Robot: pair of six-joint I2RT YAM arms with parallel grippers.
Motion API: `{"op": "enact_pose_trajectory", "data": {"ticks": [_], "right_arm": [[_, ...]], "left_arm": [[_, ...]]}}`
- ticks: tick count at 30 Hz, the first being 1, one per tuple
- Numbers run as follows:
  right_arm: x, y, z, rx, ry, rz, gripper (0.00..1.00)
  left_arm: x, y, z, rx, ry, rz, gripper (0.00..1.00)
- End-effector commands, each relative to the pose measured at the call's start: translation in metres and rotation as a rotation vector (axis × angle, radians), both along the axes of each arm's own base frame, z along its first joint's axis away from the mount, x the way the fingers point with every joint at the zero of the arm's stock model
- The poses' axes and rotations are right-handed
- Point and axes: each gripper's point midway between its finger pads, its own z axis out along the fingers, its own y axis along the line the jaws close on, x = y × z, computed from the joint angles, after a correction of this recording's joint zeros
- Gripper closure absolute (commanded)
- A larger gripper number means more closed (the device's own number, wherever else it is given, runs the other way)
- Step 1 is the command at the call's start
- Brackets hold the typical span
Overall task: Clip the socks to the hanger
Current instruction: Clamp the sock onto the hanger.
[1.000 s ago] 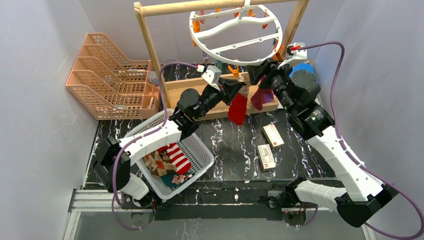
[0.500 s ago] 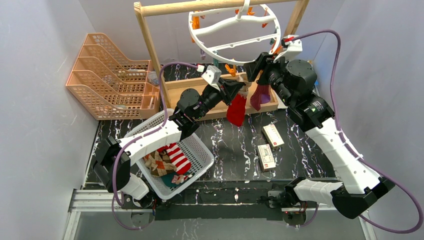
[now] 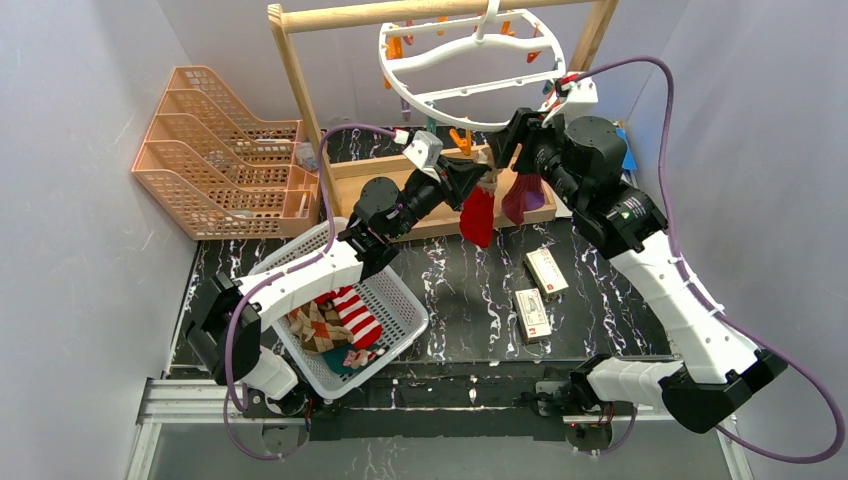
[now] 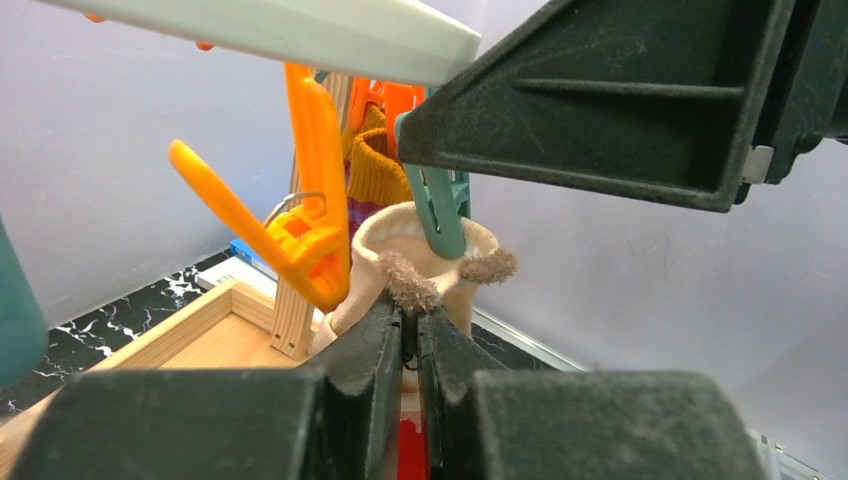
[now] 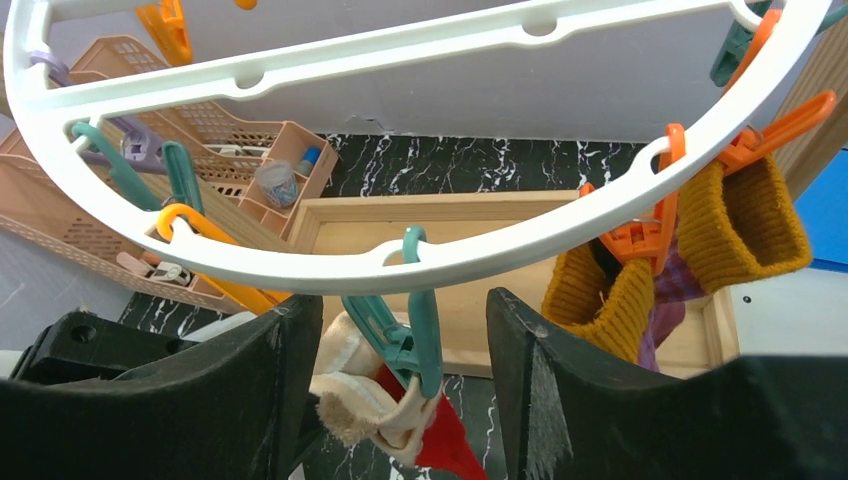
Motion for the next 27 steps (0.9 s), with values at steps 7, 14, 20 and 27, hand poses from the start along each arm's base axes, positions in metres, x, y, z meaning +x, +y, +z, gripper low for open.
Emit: {"op": "enact_pose_trajectory", "data": {"ticks": [7,14,20,27], "right_arm": [[0.0063,0.0015,0.029,0.014,-0.066,-0.002,0.33],[0.0085,0.0002,0.0301,0.02,-0.077,-0.015,0.37],[0.0079,0.0023,0.0296,0.013,-0.078,0.0,0.36],[0.0076,0.0015,0.031,0.015,-0.086,-0.002,0.45]], "left_arm": [[-0.0056,0.0027,0.0297,-0.055,-0.062,-0.003,1.0],[-0.006,0.0025,0.0315,-0.057,-0.065,-0.006,1.0],[-0.0058,0.0021,0.0308,-0.056,-0.065,-0.007,1.0],[-0.0061,0.0019,0.0304,-0.056,-0.062,-0.009,1.0]]}}
